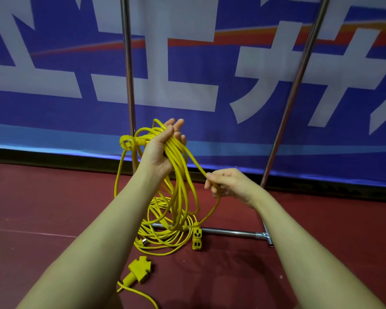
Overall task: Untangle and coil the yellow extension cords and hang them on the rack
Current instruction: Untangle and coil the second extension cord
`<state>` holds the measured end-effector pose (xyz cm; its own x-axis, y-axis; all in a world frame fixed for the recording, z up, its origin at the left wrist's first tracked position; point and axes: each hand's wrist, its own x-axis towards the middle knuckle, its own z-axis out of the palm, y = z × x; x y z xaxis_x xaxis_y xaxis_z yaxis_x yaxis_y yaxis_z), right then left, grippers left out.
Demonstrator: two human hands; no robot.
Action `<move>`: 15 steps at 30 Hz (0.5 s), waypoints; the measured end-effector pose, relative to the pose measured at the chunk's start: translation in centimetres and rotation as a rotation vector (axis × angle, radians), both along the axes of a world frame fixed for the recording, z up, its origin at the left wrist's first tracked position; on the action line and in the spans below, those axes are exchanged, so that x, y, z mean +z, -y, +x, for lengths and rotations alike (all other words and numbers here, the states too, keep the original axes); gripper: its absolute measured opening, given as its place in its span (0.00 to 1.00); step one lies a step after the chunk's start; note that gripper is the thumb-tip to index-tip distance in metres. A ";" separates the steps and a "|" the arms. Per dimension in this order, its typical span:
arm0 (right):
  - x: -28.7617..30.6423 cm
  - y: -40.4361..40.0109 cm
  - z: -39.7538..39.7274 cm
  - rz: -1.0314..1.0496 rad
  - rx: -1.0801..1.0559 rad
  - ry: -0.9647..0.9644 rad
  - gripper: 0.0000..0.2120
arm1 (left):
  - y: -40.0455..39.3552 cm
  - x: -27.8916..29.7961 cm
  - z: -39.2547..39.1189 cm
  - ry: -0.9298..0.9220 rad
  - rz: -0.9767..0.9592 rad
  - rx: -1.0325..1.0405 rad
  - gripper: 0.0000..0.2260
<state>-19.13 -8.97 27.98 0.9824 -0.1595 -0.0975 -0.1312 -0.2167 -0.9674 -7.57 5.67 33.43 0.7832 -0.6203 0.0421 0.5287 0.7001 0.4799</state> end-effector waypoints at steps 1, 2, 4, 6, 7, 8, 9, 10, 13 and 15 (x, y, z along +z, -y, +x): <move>-0.2 0.2 0.0 -0.030 -0.027 0.013 0.12 | -0.1 0.0 0.1 0.004 0.001 0.011 0.07; -0.3 0.3 0.0 -0.059 -0.049 0.033 0.10 | -0.1 0.0 0.2 0.014 0.008 0.016 0.07; -0.4 0.6 0.0 -0.156 -0.097 0.065 0.09 | 0.0 0.0 0.2 0.057 0.051 0.006 0.08; -0.6 0.8 0.2 -0.306 -0.204 0.089 0.11 | 0.0 -0.1 0.1 0.124 0.122 -0.020 0.09; -0.8 0.8 0.3 -0.360 -0.284 0.115 0.14 | 0.0 -0.1 0.0 0.152 0.161 -0.037 0.09; -1.0 0.9 0.4 -0.383 -0.364 0.151 0.16 | 0.0 -0.1 -0.1 0.175 0.196 -0.055 0.09; -1.1 0.9 0.5 -0.377 -0.428 0.186 0.18 | 0.0 -0.1 -0.2 0.196 0.227 -0.071 0.09; -1.1 0.9 0.6 -0.348 -0.470 0.201 0.18 | 0.0 -0.1 -0.2 0.216 0.252 -0.082 0.09; -0.4 0.8 0.7 -0.029 -0.507 0.157 0.13 | -0.3 -0.3 0.0 0.286 0.330 -0.104 0.09; 0.3 0.9 0.9 0.292 -0.508 0.162 0.08 | -0.5 -0.6 0.2 0.333 0.386 -0.125 0.09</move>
<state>-18.27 -9.83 28.30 0.7966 -0.6012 -0.0631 0.0056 0.1117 -0.9937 -7.40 6.13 32.84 0.6851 -0.7280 0.0259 0.3722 0.3804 0.8466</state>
